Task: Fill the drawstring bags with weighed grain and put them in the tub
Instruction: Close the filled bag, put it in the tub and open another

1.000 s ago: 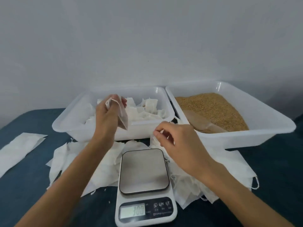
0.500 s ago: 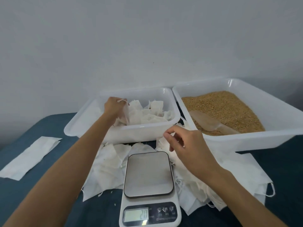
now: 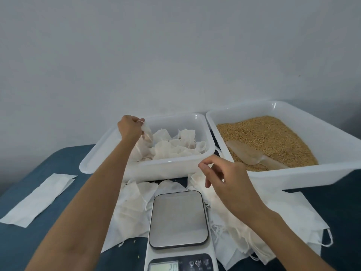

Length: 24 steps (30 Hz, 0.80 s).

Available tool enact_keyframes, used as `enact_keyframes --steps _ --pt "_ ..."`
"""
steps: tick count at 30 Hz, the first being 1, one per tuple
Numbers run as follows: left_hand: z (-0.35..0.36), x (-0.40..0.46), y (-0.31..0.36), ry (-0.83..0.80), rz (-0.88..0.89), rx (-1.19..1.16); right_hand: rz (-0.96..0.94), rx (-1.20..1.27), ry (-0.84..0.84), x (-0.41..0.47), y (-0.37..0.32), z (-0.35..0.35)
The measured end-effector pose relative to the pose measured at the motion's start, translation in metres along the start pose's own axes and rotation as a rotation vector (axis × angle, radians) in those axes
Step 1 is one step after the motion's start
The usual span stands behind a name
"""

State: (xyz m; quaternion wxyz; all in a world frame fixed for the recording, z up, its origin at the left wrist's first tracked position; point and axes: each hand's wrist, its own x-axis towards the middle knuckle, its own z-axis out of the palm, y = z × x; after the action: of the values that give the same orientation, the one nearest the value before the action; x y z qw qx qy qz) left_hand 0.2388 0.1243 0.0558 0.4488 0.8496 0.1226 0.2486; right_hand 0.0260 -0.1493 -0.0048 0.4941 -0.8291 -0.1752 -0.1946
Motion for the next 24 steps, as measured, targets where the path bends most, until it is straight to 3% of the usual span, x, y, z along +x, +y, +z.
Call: enact_keyframes --steps 4,7,9,15,24 --pt "0.011 0.004 -0.009 -0.061 0.055 0.169 0.001 0.007 -0.014 0.000 0.002 -0.001" --pt "0.018 -0.003 -0.021 -0.248 0.097 0.411 -0.001 0.011 -0.023 0.000 0.003 -0.001" --pt "0.020 -0.007 -0.026 -0.329 0.087 0.445 -0.005 0.001 -0.028 -0.001 0.003 0.000" --pt "0.016 0.010 -0.012 -0.073 0.032 0.041 0.005 -0.004 -0.035 -0.001 0.003 0.002" --pt "0.034 0.038 0.006 -0.024 -0.015 0.072 0.026 0.006 -0.077 -0.001 0.003 -0.001"
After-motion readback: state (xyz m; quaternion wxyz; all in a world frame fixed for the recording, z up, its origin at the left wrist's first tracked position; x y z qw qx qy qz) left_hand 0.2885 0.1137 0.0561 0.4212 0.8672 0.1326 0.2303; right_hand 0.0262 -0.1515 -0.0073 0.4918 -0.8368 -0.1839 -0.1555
